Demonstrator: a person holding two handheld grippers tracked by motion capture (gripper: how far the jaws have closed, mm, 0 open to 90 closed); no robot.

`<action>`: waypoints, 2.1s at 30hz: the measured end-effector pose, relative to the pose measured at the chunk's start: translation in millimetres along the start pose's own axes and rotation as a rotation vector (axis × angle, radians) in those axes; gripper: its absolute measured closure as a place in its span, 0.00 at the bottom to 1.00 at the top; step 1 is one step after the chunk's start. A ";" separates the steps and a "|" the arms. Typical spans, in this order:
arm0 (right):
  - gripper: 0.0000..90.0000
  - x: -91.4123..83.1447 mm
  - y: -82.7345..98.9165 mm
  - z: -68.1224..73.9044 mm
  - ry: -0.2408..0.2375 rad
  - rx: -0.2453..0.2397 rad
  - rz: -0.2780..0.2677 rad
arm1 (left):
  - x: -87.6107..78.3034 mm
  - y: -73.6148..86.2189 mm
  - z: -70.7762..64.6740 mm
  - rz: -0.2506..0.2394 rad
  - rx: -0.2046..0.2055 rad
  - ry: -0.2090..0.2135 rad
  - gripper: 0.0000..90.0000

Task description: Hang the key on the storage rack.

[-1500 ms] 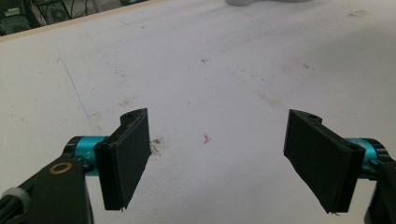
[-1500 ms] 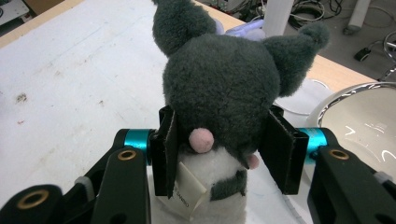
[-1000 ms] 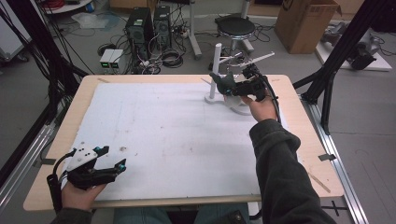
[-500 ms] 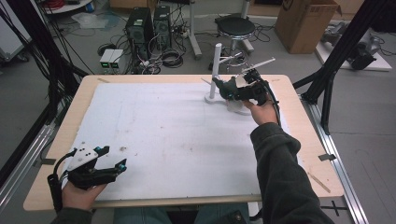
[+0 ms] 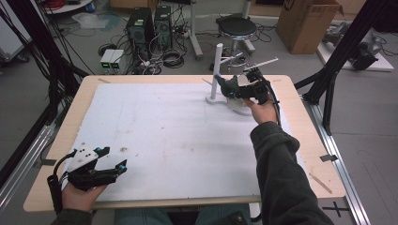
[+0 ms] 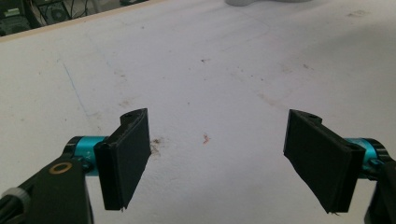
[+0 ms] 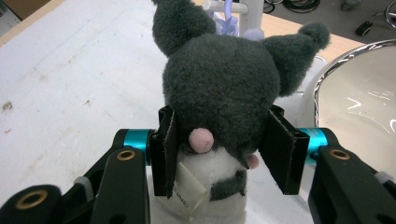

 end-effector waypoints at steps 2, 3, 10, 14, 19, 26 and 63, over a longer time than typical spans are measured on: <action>0.57 2.2 0.1 -1.0 -0.001 0.006 -0.002 | -0.1 0.1 0.3 0.001 0.001 0.000 0.26; 0.57 3.2 0.4 -1.4 0.002 0.012 0.001 | 0.0 0.1 0.4 0.000 0.000 0.001 0.26; 0.57 11.7 3.0 -0.2 0.023 -0.013 0.049 | -0.6 0.4 1.1 0.000 -0.006 0.000 0.26; 0.56 17.8 7.6 1.2 0.027 -0.016 0.072 | -0.5 0.3 1.1 0.000 -0.005 0.002 0.26; 0.56 23.6 10.5 3.3 0.025 -0.021 0.082 | -0.3 0.2 1.2 0.002 -0.001 0.002 0.26; 0.55 27.3 9.2 7.1 0.032 -0.035 0.094 | -0.8 0.2 0.9 -0.003 -0.005 0.001 0.26; 0.39 37.5 20.8 17.0 0.023 0.006 0.045 | 0.3 -0.3 -1.0 0.001 -0.001 -0.001 0.26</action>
Point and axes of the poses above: each handheld gripper's, and its own axes: x roughly forward along the jaws, y roughly out of its underside, z roughly to its left, the point moved 4 cm from there along x, roughly forward along the jaws, and after that the axes turned 12 degrees about -x, right-handed, at the moved point
